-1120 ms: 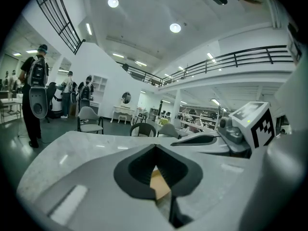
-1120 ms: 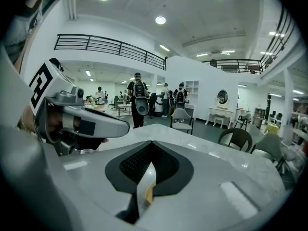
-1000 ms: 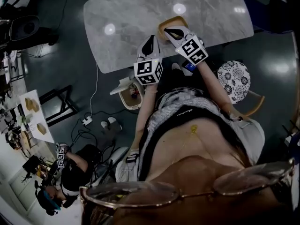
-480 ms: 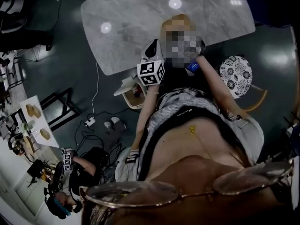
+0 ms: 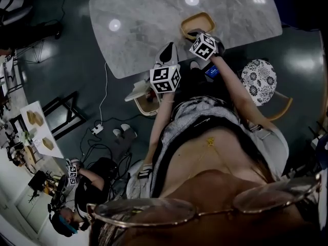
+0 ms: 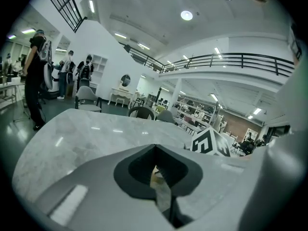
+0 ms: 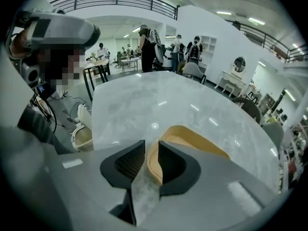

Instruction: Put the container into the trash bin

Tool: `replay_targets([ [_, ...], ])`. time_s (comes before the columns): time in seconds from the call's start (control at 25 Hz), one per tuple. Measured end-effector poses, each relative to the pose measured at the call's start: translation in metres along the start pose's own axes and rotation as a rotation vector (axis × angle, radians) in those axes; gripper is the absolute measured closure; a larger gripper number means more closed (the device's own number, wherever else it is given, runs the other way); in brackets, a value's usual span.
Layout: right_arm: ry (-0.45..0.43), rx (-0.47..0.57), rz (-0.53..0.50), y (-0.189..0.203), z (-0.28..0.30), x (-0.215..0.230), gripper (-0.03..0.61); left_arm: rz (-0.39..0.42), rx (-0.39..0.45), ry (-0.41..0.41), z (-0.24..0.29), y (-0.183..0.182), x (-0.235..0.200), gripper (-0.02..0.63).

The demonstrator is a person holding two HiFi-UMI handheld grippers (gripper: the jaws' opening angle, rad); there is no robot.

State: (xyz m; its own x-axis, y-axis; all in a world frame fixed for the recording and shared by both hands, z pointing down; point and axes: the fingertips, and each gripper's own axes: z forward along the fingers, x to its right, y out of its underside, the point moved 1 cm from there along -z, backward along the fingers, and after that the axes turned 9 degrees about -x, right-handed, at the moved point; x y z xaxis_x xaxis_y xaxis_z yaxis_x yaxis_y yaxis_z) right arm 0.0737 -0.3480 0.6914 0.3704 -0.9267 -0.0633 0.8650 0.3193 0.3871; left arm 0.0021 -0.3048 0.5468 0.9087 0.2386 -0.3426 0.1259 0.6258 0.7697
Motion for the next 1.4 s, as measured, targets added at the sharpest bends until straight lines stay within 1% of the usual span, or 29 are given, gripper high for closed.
replay_targets([
  [0.16, 0.018, -0.084, -0.033, 0.007, 0.020, -0.002, 0.468, -0.013, 0.000, -0.006, -0.004, 0.003, -0.001, 0.612],
  [0.28, 0.049, -0.137, -0.050, 0.011, 0.031, -0.001, 0.483, -0.017, 0.006, -0.013, -0.008, 0.003, -0.002, 0.612],
  [0.4, 0.089, -0.162, -0.065, 0.014, 0.035, 0.003, 0.512, -0.022, 0.011, -0.021, -0.011, 0.003, -0.005, 0.612],
  [0.48, 0.095, -0.161, -0.072, 0.014, 0.034, 0.004, 0.517, -0.023, 0.011, -0.024, -0.012, 0.004, -0.007, 0.612],
  [0.64, 0.109, -0.122, -0.089, 0.011, 0.023, 0.005, 0.534, -0.019, 0.013, -0.021, -0.011, 0.002, -0.007, 0.612],
  [0.88, 0.137, -0.037, -0.134, -0.008, -0.017, 0.008, 0.535, -0.011, 0.020, 0.001, -0.009, -0.004, -0.004, 0.612],
  [1.2, 0.121, 0.036, -0.148, -0.034, -0.070, 0.010, 0.537, 0.006, 0.033, 0.026, -0.008, -0.019, 0.001, 0.612],
  [1.4, 0.107, 0.050, -0.130, -0.037, -0.094, 0.006, 0.535, 0.019, 0.040, 0.028, -0.008, -0.023, 0.008, 0.612],
])
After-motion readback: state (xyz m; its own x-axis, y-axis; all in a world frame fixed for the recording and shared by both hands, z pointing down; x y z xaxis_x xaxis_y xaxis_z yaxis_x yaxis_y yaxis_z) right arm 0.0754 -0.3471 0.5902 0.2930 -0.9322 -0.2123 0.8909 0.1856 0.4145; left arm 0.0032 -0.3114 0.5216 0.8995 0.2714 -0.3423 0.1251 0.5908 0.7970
